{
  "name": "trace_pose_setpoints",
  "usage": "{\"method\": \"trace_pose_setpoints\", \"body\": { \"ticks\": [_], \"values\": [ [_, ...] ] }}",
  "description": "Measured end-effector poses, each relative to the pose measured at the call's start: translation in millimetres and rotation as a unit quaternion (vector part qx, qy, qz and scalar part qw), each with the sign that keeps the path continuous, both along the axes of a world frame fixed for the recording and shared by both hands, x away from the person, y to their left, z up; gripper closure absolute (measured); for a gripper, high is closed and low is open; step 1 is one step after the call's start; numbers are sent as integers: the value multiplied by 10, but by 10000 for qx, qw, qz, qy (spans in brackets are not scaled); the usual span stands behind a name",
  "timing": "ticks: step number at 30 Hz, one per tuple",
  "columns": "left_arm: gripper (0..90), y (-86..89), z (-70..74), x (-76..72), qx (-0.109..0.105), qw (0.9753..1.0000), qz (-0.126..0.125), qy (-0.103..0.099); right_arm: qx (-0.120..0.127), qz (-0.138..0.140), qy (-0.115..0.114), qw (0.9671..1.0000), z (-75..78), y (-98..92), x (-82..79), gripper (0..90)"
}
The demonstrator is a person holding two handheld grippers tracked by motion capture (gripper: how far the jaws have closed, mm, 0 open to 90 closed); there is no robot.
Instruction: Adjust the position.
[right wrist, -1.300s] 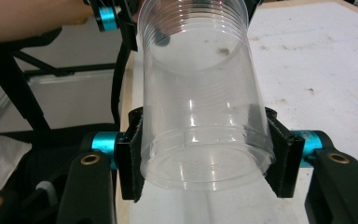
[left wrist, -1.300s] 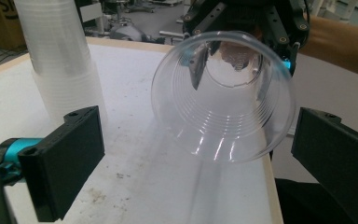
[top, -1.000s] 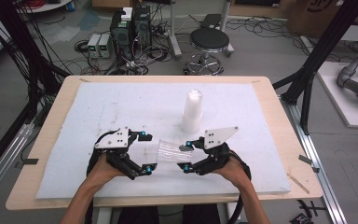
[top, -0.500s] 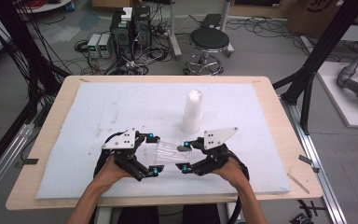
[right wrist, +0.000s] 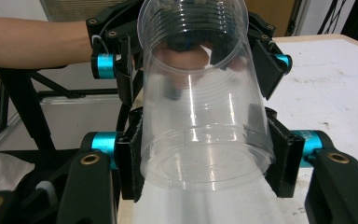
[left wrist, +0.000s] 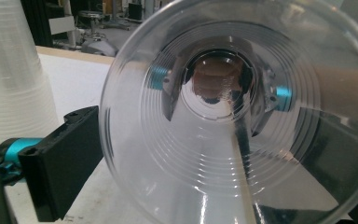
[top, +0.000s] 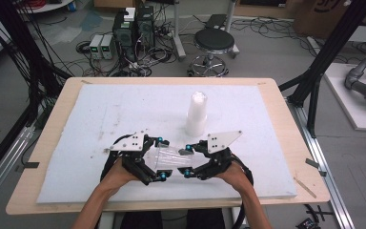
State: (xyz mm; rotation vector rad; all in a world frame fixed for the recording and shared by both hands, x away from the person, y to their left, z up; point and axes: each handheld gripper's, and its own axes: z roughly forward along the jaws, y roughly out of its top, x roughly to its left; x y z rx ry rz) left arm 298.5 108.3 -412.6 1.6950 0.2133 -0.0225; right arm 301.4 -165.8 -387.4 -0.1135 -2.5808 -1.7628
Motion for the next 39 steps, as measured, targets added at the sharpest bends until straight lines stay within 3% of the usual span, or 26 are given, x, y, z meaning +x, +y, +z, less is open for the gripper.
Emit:
{"method": "trace_pose_setpoints", "body": {
  "ticks": [16, 27, 29, 31, 34, 39],
  "values": [
    [282, 15, 46, -5, -69, 9997, -189, -139, -36, 49, 2, 10000, -18, 23, 3, 424],
    [306, 18, 48, -13, -42, 9997, -189, -164, -68, 39, -15, 10000, -24, 21, 0, 422],
    [306, 16, 48, -14, -34, 9997, -181, -177, -79, 55, -28, 9999, -25, 26, -4, 393],
    [307, 16, 48, -15, -10, 9997, -184, -178, -120, -99, -7, 9999, -34, 50, -12, 214],
    [306, 17, 48, -18, 38, 9996, -191, -208, -220, -253, 68, 9994, -46, 71, -11, 162],
    [306, 37, 52, -20, 56, 9996, -161, -203, -243, -305, 53, 9992, -49, 69, -9, 163]
  ]
}}
